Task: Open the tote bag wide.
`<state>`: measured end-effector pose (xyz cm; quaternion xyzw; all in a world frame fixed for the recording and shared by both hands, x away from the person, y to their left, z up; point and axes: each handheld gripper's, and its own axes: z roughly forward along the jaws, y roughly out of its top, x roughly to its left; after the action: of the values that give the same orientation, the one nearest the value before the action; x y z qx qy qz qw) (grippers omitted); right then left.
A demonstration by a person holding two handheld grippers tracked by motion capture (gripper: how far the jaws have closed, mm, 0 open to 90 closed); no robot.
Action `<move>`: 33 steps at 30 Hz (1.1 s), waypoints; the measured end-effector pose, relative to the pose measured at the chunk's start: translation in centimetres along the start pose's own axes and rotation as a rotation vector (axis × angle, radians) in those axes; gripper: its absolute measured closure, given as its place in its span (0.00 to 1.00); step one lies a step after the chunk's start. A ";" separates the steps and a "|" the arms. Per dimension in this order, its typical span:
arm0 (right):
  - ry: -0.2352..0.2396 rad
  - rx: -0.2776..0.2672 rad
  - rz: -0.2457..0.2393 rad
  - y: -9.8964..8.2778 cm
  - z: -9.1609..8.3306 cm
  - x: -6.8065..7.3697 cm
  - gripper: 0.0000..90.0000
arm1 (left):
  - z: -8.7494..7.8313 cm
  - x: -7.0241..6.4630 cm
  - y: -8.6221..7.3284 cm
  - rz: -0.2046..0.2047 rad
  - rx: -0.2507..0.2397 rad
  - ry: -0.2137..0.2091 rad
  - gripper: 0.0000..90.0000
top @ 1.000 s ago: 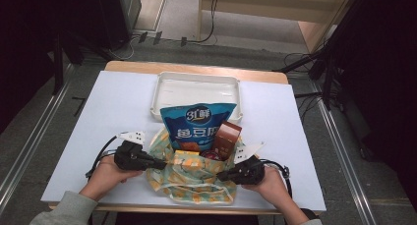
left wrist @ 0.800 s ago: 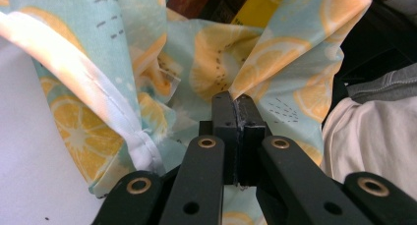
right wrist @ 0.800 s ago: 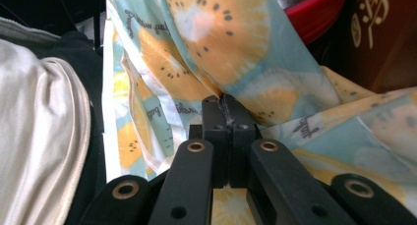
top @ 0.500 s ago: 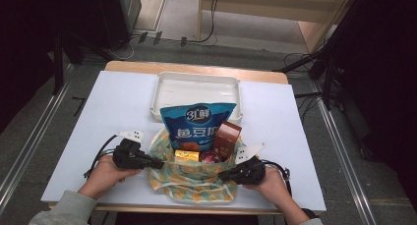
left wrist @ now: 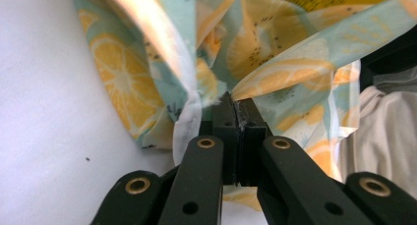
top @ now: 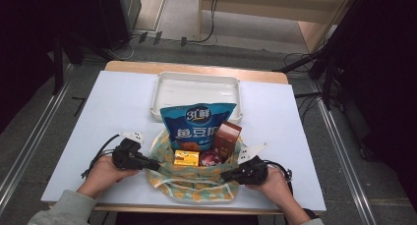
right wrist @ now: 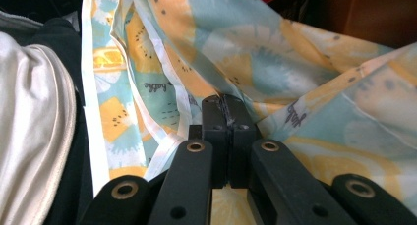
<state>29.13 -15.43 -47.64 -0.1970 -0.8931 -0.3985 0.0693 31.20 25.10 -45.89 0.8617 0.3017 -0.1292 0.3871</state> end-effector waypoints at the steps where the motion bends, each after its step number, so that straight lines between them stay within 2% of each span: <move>1: 0.000 0.000 0.000 0.0 0.0 0.0 1.00 | 0.0 0.0 0.0 0.000 0.000 0.000 0.99; 2: 0.003 -0.003 -0.001 0.0 -0.1 0.1 0.99 | -0.1 -0.1 0.0 -0.008 -0.010 -0.003 0.99; 5: 0.010 -0.010 0.003 0.1 -0.5 0.3 0.94 | -0.5 -0.4 0.1 0.013 -0.020 -0.001 0.95; 10: 0.018 -0.032 -0.011 0.2 -1.3 1.0 0.85 | -1.4 -0.9 0.3 0.018 -0.046 -0.027 0.86; 12: 0.015 -0.060 -0.011 0.5 -2.1 1.3 0.83 | -1.7 -1.2 0.4 0.029 -0.045 -0.028 0.80; 21: 0.000 -0.108 -0.012 1.5 -3.8 2.1 0.81 | -3.5 -2.8 1.5 0.061 -0.062 -0.027 0.73; 22: -0.009 -0.130 -0.010 1.8 -4.3 2.3 0.82 | -3.7 -3.0 1.7 0.062 -0.066 -0.026 0.73; 25: -0.021 -0.151 -0.009 2.2 -4.7 2.5 0.85 | -4.0 -3.6 2.4 0.074 -0.071 -0.021 0.76; 28: -0.047 -0.172 0.000 2.7 -4.9 2.6 0.91 | -4.0 -4.1 3.1 0.080 -0.079 -0.025 0.83; 30: -0.061 -0.186 0.006 3.0 -4.9 2.5 0.99 | -3.9 -4.2 3.5 0.066 -0.073 -0.029 0.89; 33: -0.077 -0.191 0.017 3.4 -4.7 2.4 1.00 | -3.5 -4.1 3.9 0.046 -0.074 -0.027 0.98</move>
<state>28.15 -16.07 -41.47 -0.2257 -0.8514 -0.4732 0.0192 30.36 23.99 -39.39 0.8517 0.2813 -0.1205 0.4254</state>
